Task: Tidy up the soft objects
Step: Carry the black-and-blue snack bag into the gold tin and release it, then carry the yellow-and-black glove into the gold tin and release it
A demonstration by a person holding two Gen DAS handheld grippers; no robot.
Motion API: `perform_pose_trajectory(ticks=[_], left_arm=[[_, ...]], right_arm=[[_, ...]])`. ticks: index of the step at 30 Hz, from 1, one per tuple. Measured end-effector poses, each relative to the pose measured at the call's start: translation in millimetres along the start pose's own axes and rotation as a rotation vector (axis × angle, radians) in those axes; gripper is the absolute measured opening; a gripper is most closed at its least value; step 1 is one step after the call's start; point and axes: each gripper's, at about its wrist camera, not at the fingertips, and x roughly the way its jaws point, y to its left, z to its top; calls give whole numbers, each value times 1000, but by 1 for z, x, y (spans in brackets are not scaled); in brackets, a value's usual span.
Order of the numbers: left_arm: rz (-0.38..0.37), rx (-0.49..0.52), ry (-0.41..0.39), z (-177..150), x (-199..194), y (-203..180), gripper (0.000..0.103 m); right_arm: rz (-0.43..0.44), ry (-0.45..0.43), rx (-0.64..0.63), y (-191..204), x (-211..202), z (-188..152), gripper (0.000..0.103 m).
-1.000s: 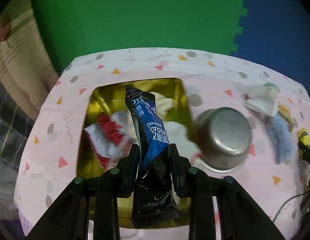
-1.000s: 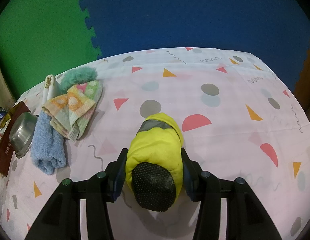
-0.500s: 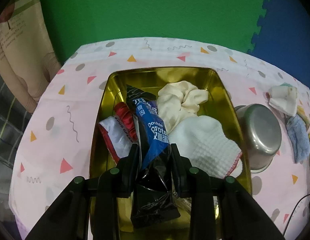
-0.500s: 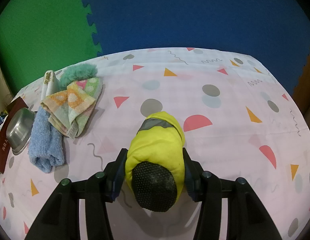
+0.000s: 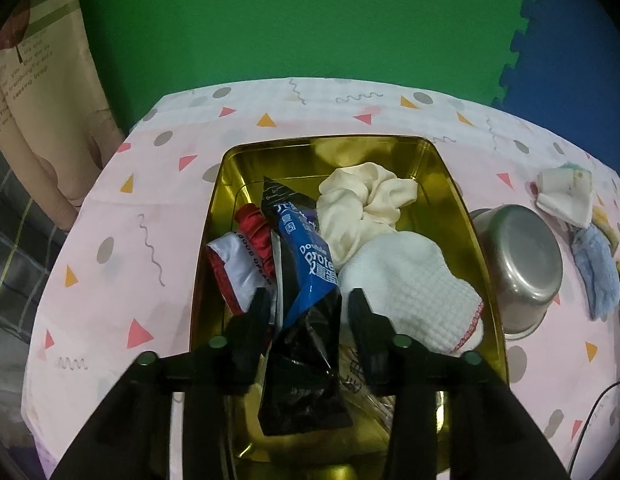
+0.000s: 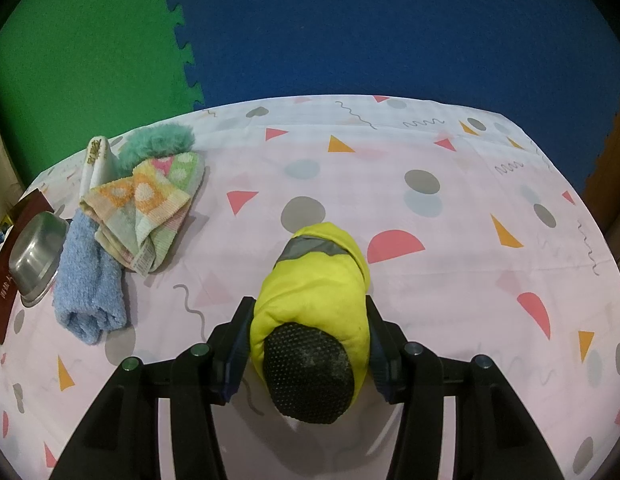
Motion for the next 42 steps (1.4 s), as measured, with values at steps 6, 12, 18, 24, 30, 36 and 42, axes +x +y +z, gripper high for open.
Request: perform_pose_trajectory(ticks=[6,12,18,24,30,36,42], left_arm=[[12,-14,-15,-2,-8,3,46],[32,-64,-45,-12,-24,10,53],[105,-47,-81,-35,-40,2,58],[126,-76,-109,-53,-51,-5,61],[153,-124,-134,-62,-54,-3,64],[160,-186,-131,-74,-51,5,67],[161,-233,-116,-79,-46,16,71]], right_arm=[[-5,2,-5,1,1,0,52],[-10,2,-11,1,1,0,52],[-16,3,-17,2,1,0,52],[-24,4,-23,3,1,-1,52],[-27,4,-29,3,1,-1,52],[-32,5,-36,3,2,0,52],[-49,6,-47,6,1,0,52]])
